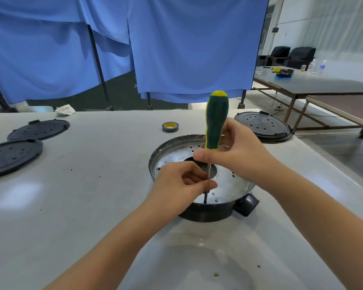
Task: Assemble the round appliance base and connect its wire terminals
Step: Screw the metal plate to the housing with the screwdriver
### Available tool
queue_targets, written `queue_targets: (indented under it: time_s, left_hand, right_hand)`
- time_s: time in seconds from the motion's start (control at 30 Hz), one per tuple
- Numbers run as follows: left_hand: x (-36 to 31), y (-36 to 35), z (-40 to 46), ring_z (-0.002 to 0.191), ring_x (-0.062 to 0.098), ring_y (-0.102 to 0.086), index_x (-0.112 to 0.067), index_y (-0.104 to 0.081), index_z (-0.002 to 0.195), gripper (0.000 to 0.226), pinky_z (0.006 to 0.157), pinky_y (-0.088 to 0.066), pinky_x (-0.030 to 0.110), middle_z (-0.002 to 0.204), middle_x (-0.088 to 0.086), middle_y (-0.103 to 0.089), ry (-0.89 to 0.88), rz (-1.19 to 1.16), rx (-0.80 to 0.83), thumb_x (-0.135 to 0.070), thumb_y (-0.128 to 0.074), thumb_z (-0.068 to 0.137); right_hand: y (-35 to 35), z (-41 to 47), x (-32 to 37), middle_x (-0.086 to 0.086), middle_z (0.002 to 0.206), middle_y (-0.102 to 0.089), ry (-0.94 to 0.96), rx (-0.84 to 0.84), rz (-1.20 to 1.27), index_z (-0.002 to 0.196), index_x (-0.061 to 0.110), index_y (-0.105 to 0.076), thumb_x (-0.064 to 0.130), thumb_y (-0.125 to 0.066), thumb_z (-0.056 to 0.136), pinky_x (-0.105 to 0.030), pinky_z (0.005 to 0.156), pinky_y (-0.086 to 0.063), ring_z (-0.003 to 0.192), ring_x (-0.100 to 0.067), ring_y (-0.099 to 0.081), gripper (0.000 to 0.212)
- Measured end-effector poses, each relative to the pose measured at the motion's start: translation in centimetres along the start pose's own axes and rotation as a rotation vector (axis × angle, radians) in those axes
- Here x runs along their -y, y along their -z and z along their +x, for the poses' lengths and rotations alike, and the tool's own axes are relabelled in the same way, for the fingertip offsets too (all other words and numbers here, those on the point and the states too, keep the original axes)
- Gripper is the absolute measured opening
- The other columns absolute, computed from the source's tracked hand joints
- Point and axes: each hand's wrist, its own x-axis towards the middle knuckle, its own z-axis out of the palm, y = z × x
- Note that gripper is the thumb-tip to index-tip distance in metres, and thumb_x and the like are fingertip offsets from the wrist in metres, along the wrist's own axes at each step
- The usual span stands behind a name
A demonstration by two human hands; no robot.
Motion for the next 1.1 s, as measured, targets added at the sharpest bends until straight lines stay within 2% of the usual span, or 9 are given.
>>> queue_targets:
  time_s: [0.13, 0.2, 0.37, 0.47, 0.63, 0.73, 0.83, 0.93, 1.1]
  left_hand:
    - [0.2, 0.1, 0.2, 0.066, 0.011, -0.073, -0.017, -0.071, 0.077, 0.009, 0.072, -0.061, 0.029, 0.07, -0.003, -0.074, 0.018, 0.01, 0.035, -0.012, -0.078, 0.079]
    - [0.1, 0.3, 0.2, 0.068, 0.01, -0.073, -0.021, -0.07, 0.078, 0.014, 0.071, -0.06, 0.024, 0.072, -0.004, -0.075, 0.024, -0.006, 0.059, -0.009, -0.073, 0.082]
    - [-0.1, 0.4, -0.3, 0.081, 0.005, -0.072, -0.023, -0.068, 0.094, 0.021, 0.076, -0.056, 0.017, 0.084, -0.006, -0.075, 0.006, -0.016, 0.184, -0.005, -0.059, 0.093]
    - [-0.3, 0.7, -0.2, 0.085, 0.002, -0.071, -0.019, -0.066, 0.106, 0.021, 0.078, -0.055, 0.015, 0.092, -0.009, -0.074, 0.007, -0.002, 0.256, -0.005, -0.054, 0.095]
    - [-0.4, 0.5, -0.1, 0.072, 0.011, -0.072, -0.02, -0.071, 0.082, 0.013, 0.075, -0.059, 0.032, 0.077, -0.006, -0.074, 0.0, 0.038, 0.041, -0.021, -0.081, 0.074]
    - [-0.2, 0.1, 0.0, 0.067, 0.01, -0.072, -0.018, -0.071, 0.076, 0.01, 0.076, -0.06, 0.035, 0.071, -0.006, -0.073, -0.016, 0.055, 0.017, -0.018, -0.081, 0.074]
    - [-0.2, -0.1, 0.1, 0.065, 0.006, -0.071, -0.023, -0.07, 0.071, 0.012, 0.076, -0.059, 0.03, 0.068, -0.01, -0.073, -0.034, 0.097, 0.027, -0.018, -0.078, 0.078]
    - [-0.2, -0.2, 0.3, 0.065, 0.002, -0.07, -0.029, -0.07, 0.071, 0.016, 0.076, -0.059, 0.025, 0.069, -0.011, -0.072, -0.041, 0.138, 0.053, -0.018, -0.075, 0.082]
    - [0.2, -0.2, 0.3, 0.07, 0.003, -0.072, -0.027, -0.069, 0.082, 0.014, 0.075, -0.058, 0.019, 0.074, -0.012, -0.072, -0.028, 0.094, 0.109, -0.013, -0.069, 0.087]
  right_hand:
    - [1.0, 0.1, 0.4, -0.001, 0.108, -0.073, -0.06, 0.268, 0.394, 0.117, 0.018, -0.051, 0.015, -0.067, 0.083, -0.025, 0.084, -0.055, 0.102, -0.017, -0.068, 0.038]
    - [1.6, 0.1, 0.5, 0.0, 0.111, -0.071, -0.04, 0.349, 0.373, 0.116, 0.023, -0.056, -0.001, -0.054, 0.091, -0.023, 0.087, -0.053, 0.108, -0.015, -0.066, 0.035]
    - [1.4, 0.2, 0.5, 0.002, 0.103, -0.073, 0.054, 0.213, 0.073, 0.108, 0.021, -0.066, 0.006, -0.071, 0.081, -0.019, 0.083, -0.052, 0.094, -0.01, -0.068, 0.031]
    - [0.7, 0.2, 0.4, 0.009, 0.076, -0.067, 0.055, 0.116, 0.059, 0.086, 0.021, -0.062, 0.016, -0.082, 0.068, -0.018, 0.071, -0.052, 0.073, -0.005, -0.064, 0.028]
    - [-0.4, -0.2, 0.5, 0.01, 0.071, -0.064, 0.056, 0.006, -0.06, 0.081, 0.022, -0.052, 0.031, -0.085, 0.061, -0.021, 0.066, -0.053, 0.068, -0.005, -0.064, 0.039]
    - [-0.1, -0.3, 0.8, 0.004, 0.079, -0.067, 0.026, 0.051, -0.067, 0.091, 0.021, -0.053, 0.039, -0.083, 0.058, -0.023, 0.068, -0.056, 0.072, -0.008, -0.065, 0.048]
    - [0.9, 0.0, 1.4, -0.002, 0.105, -0.07, -0.029, 0.266, 0.128, 0.115, 0.026, -0.053, 0.018, -0.07, 0.083, -0.017, 0.074, -0.053, 0.093, -0.008, -0.068, 0.037]
    - [1.9, 0.3, 1.6, -0.003, 0.118, -0.068, -0.016, 0.404, 0.345, 0.119, 0.021, -0.055, -0.005, -0.048, 0.093, -0.023, 0.087, -0.053, 0.112, -0.013, -0.063, 0.038]
    - [2.0, 0.4, 1.1, -0.005, 0.101, -0.073, 0.078, 0.248, 0.205, 0.112, 0.014, -0.064, -0.004, -0.064, 0.082, -0.024, 0.079, -0.055, 0.094, -0.019, -0.071, 0.034]
